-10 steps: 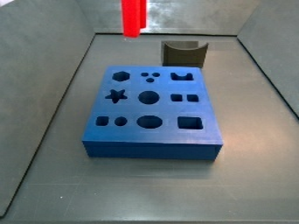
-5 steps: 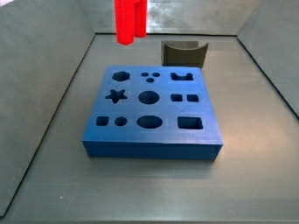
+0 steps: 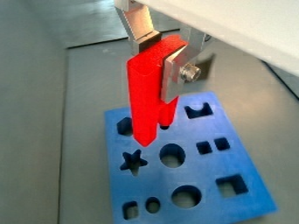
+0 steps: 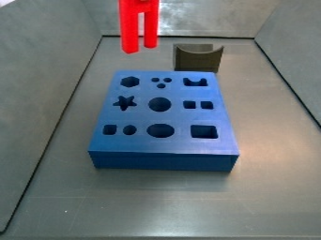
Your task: Insert the square-circle object.
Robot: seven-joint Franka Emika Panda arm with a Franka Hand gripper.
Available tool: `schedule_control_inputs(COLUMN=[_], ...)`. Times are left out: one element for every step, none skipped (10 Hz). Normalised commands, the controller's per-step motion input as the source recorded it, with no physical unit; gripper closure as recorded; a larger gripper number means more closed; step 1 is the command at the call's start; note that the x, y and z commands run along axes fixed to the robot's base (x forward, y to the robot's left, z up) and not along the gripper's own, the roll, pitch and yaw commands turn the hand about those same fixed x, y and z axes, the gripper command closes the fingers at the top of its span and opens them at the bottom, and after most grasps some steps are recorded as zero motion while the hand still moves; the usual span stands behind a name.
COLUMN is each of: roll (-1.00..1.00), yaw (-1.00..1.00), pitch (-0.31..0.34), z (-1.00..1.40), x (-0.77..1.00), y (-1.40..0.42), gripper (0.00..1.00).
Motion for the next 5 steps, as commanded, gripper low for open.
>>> schedule_control_inputs(roll=[0.04,0.04,0.04,0.04,0.04], yaw=[-1.0,-1.0,-1.0,-1.0,-1.0], pitch=[0.0,0.0,0.0,0.0,0.0], z=[-0.13,-0.13,-0.13,-0.13,-0.13], x=[0.0,0.0,0.0,0.0,0.0], y=[0.0,0.0,0.0,0.0,0.0], gripper=[1.0,1.0,1.0,1.0,1.0])
